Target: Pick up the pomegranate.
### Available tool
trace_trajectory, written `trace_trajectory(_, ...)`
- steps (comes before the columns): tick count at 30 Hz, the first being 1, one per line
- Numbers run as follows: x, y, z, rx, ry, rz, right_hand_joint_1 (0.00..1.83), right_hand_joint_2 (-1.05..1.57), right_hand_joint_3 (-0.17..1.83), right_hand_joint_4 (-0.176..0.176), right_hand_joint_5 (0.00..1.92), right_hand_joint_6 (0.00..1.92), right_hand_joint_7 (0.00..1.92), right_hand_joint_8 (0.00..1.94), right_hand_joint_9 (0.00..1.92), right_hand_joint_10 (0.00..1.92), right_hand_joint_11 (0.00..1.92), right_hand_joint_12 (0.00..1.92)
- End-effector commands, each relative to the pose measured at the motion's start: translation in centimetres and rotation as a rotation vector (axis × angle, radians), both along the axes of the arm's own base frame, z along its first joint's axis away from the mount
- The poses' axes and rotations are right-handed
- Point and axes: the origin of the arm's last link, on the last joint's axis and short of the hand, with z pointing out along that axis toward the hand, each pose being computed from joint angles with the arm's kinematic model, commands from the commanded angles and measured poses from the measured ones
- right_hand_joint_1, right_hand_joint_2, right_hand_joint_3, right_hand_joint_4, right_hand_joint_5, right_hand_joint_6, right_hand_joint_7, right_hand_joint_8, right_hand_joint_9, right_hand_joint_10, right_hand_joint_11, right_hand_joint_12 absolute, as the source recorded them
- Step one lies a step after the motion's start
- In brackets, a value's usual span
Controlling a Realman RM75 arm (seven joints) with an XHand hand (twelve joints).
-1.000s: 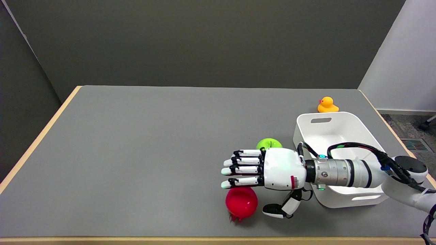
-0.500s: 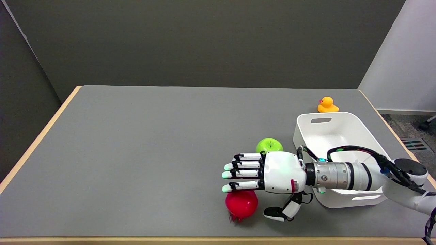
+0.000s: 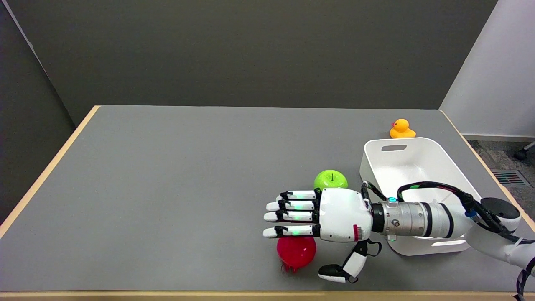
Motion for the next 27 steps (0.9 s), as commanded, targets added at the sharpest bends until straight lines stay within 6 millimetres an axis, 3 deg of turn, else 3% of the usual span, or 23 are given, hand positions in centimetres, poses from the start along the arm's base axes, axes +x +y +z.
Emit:
trace_trajectory(1, -0.4, -0.5, -1.9, -0.014, -0.071, 0.048, 0.39, 0.50, 0.97, 0.054, 0.03, 0.37, 0.07, 0.34, 0.00, 0.45, 0.03, 0.91)
trace_trajectory(14, -3.8, -0.9, -2.8, -0.072, -0.094, -0.048, 0.38, 0.50, 0.97, 0.060, 0.03, 0.34, 0.07, 0.31, 0.01, 0.45, 0.04, 0.91)
trace_trajectory(23, -4.5, -0.6, -2.6, -0.077, -0.097, -0.075, 0.45, 0.55, 1.00, 0.061, 0.03, 0.35, 0.08, 0.32, 0.01, 0.51, 0.03, 0.92)
trace_trajectory(27, -4.7, -0.5, -2.6, -0.074, -0.095, -0.082, 0.43, 0.52, 0.91, 0.069, 0.10, 0.33, 0.14, 0.25, 0.05, 0.53, 0.00, 1.12)
